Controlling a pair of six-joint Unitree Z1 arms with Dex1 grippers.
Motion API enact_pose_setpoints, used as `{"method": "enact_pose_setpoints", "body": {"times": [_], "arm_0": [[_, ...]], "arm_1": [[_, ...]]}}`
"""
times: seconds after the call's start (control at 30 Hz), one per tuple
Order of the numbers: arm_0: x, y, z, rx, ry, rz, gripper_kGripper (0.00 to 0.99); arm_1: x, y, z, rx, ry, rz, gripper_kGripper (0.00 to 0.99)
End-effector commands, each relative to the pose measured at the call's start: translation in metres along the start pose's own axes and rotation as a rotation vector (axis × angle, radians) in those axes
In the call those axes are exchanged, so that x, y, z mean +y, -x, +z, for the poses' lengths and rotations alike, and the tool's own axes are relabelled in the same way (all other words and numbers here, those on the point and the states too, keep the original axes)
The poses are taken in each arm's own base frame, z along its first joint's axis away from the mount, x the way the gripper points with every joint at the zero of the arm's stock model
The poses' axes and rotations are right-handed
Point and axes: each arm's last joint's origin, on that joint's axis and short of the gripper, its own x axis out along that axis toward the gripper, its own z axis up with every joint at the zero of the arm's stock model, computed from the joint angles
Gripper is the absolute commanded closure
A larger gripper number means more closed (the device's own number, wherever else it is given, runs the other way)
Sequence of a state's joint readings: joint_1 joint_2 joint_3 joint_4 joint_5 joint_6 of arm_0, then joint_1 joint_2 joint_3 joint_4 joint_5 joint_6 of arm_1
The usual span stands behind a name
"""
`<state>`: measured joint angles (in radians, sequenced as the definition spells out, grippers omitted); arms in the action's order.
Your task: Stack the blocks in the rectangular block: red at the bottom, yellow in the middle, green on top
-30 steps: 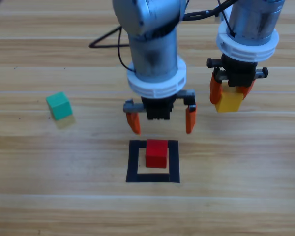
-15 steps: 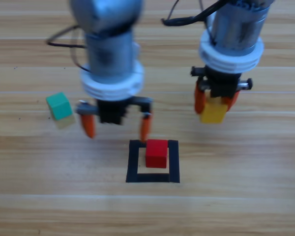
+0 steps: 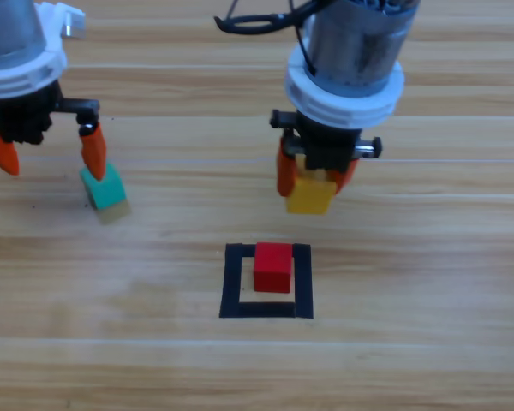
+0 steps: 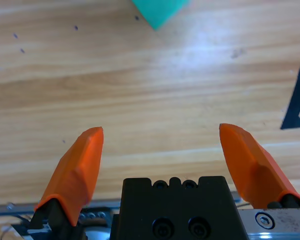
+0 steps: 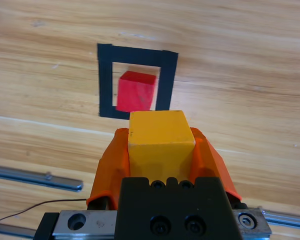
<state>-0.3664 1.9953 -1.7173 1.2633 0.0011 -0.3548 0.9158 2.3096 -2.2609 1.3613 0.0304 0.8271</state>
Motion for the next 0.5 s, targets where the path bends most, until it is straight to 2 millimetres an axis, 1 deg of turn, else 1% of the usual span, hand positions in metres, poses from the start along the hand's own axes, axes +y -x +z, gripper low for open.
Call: {"method": "enact_pose_setpoints", "body": {"times": [0.03,0.13,0.2,0.4,0.5], "arm_0": [[0.025,-0.041,0.029,0.052,-0.009,0.027,0.000],[0.031,-0.046,0.038,0.055,-0.029,0.033,0.000],[0.039,-0.045,0.038,0.053,-0.033,0.033,0.000],[0.045,-0.029,0.035,0.011,-0.047,0.022,0.000],[0.046,-0.026,0.034,0.006,-0.062,0.012,0.000]], "arm_1": [[0.030,-0.070,-0.006,0.113,0.025,-0.093,0.990],[0.034,-0.081,-0.006,0.123,0.023,-0.105,0.990],[0.035,-0.084,-0.005,0.122,0.020,-0.107,0.990],[0.037,-0.085,-0.005,0.115,0.021,-0.105,0.990],[0.039,-0.088,-0.007,0.115,0.021,-0.110,0.990]]}}
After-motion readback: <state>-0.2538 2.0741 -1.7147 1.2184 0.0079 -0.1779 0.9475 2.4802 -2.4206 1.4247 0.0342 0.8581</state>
